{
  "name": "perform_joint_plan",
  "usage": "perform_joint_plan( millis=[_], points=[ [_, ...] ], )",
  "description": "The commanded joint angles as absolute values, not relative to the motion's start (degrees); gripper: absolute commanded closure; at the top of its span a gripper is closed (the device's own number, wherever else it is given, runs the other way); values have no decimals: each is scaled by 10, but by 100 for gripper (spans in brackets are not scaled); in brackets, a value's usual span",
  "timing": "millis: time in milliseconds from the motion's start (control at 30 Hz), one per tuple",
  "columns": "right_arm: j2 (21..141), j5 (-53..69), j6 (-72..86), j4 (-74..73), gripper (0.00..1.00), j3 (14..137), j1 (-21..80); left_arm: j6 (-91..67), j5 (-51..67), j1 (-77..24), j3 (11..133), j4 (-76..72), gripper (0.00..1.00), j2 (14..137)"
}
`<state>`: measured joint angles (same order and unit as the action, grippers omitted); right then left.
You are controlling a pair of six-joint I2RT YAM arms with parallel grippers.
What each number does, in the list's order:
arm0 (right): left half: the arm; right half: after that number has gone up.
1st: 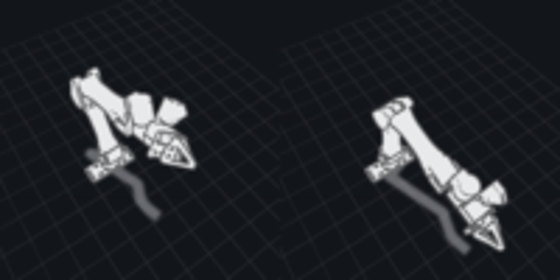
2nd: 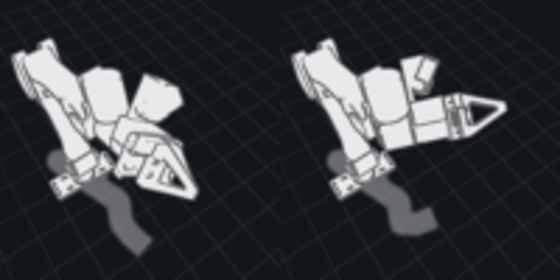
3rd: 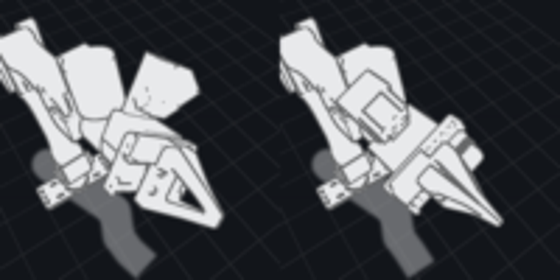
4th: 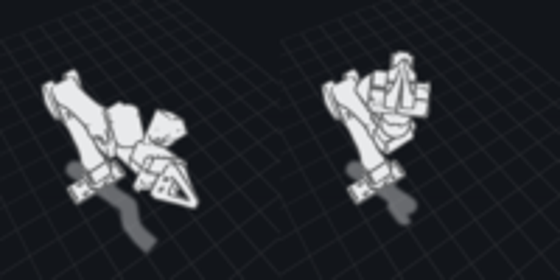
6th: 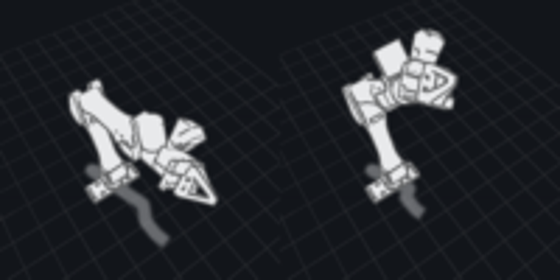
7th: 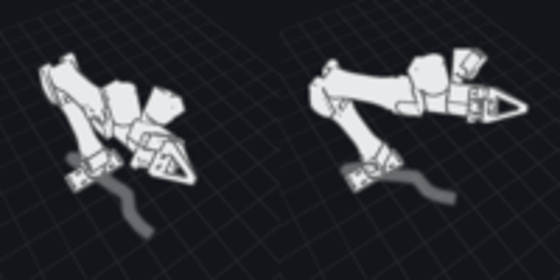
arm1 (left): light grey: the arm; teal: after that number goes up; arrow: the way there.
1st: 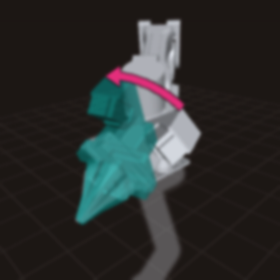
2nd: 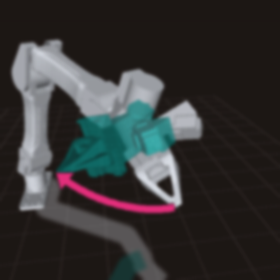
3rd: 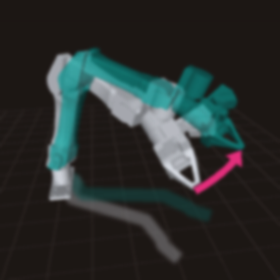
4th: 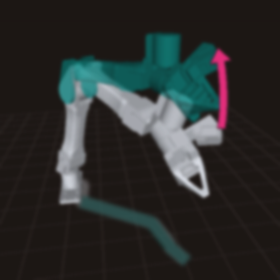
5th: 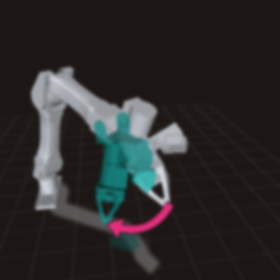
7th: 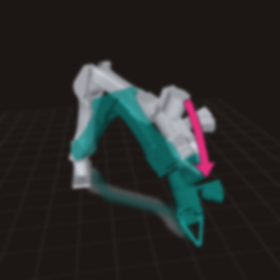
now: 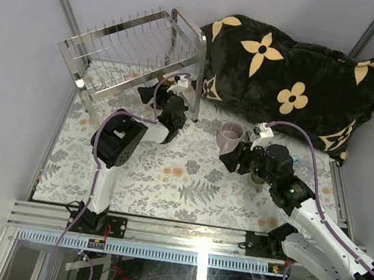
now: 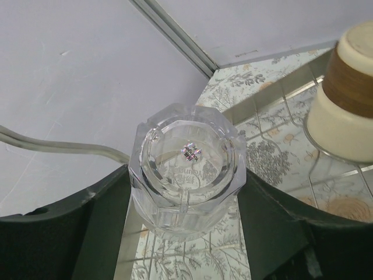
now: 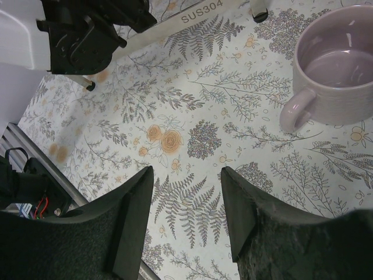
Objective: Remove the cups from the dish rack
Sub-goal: Unload the cup from the dish rack.
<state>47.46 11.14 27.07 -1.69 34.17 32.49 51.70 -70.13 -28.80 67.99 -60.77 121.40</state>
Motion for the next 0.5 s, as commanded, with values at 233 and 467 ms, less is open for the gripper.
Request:
perform_joint_plan(
  millis=[233,467],
  points=[
    [457,105,273,18,43,343,327,499,-755,-334,623,-691,86,1178],
    [450,105,274,16,43,343,327,450,-778,-375,585,-661,87,1125]
  ],
)
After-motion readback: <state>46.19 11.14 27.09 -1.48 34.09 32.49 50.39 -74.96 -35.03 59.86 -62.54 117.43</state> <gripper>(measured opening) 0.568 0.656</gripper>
